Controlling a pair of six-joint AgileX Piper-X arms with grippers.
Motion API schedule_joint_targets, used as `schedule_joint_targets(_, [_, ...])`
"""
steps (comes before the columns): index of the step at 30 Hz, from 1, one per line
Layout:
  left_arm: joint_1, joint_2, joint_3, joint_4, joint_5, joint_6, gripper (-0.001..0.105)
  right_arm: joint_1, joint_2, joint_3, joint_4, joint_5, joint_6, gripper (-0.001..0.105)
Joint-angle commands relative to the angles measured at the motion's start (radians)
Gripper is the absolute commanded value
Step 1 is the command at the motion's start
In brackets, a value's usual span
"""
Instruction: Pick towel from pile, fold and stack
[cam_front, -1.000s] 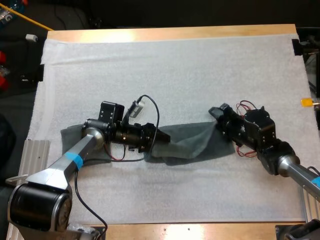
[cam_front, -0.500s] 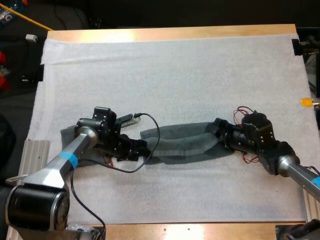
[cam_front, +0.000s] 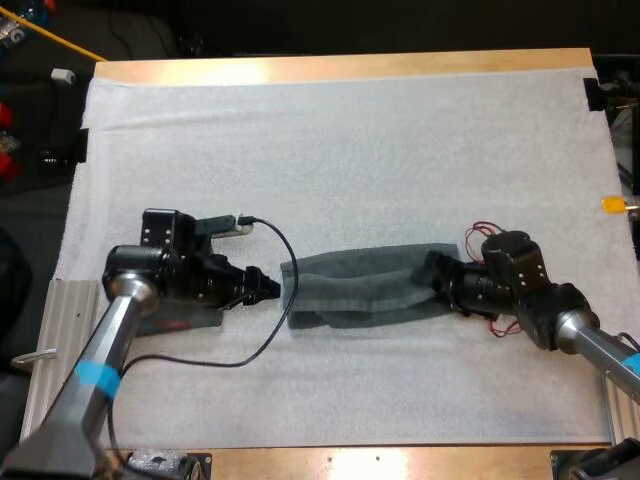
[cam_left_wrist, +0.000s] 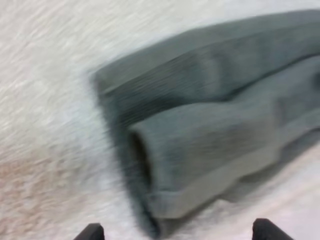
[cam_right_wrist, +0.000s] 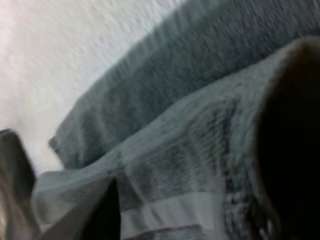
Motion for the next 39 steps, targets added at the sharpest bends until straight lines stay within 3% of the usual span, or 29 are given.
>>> schedule_joint_targets(1, [0.002, -0.024, -0.002, 0.008, 0.017, 0.003, 0.058, 0.002, 0.000, -0.009, 0.032, -0.016, -0.027, 0.051])
schedule_joint_targets(5, [0.002, -0.066, -0.002, 0.019, 0.030, 0.003, 0.058, 0.015, -0.004, -0.009, 0.052, -0.077, -0.077, 0.051])
schedule_joint_targets(9, [0.002, -0.104, -0.002, 0.050, 0.073, 0.009, 0.058, 0.080, -0.021, -0.009, 0.064, -0.043, -0.141, 0.050])
schedule_joint_targets(13, [0.002, -0.143, -0.002, 0.063, 0.086, 0.010, 0.058, 0.132, -0.022, -0.018, 0.046, 0.074, -0.114, 0.045])
schedule_joint_targets(18, [0.002, -0.189, -0.002, 0.068, 0.145, 0.010, 0.058, 0.155, -0.022, -0.021, 0.035, 0.055, -0.084, 0.044])
schedule_joint_targets(21, [-0.011, -0.221, -0.002, 0.068, 0.158, 0.010, 0.058, 0.189, -0.022, -0.040, 0.035, 0.052, -0.146, 0.033])
schedule_joint_targets(24, [-0.046, -0.257, -0.002, 0.082, 0.158, 0.010, 0.058, 0.230, -0.022, -0.085, 0.035, 0.068, -0.184, 0.009])
schedule_joint_targets(26, [-0.078, -0.276, -0.002, 0.094, 0.136, 0.010, 0.058, 0.250, -0.022, -0.114, 0.037, 0.069, -0.210, 0.000])
schedule_joint_targets(31, [-0.179, -0.331, -0.002, 0.126, 0.027, 0.010, 0.058, 0.269, -0.022, -0.209, 0.176, 0.090, -0.267, 0.000])
schedule_joint_targets(39, [-0.279, -0.397, -0.002, 0.126, -0.051, -0.027, 0.058, 0.269, -0.022, -0.318, 0.476, 0.090, -0.394, 0.000])
